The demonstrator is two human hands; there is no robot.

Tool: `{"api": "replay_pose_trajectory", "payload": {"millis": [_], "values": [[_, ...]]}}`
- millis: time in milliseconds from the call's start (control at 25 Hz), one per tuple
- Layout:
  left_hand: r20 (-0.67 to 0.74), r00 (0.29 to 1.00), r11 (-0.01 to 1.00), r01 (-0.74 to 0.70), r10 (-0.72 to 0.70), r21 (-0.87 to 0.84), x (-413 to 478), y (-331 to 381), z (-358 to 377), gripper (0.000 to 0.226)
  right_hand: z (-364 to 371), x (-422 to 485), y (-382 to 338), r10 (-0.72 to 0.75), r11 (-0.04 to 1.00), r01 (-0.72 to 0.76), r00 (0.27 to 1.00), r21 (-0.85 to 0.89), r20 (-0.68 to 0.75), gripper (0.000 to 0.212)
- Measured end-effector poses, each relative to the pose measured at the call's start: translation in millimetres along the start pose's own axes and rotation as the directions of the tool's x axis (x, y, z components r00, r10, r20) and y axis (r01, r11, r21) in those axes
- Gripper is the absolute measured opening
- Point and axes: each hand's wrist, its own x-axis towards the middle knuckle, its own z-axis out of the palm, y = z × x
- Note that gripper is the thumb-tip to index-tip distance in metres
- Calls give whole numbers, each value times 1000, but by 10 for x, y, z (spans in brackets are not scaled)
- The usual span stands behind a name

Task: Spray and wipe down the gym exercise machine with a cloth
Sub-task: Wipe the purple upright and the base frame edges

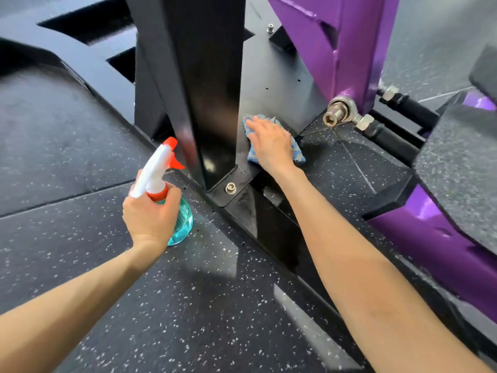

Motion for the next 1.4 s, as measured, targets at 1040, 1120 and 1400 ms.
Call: {"api": "replay_pose_trajectory", "payload": {"millis": [1040, 1120, 1400], "values": [[574, 570, 713, -700, 589, -37, -111, -36, -445, 25, -179, -2922, 106, 569, 797, -588, 808, -140, -155, 48], [591, 495, 626, -779, 638, -23, -175, -29, -344, 38, -155, -3062, 204, 644, 734, -670, 739, -110, -200, 48], [552, 224, 315, -946, 803, -75, -367, 142, -68, 55, 64, -1984, -550, 426, 894, -423, 905, -149, -12, 52]]}}
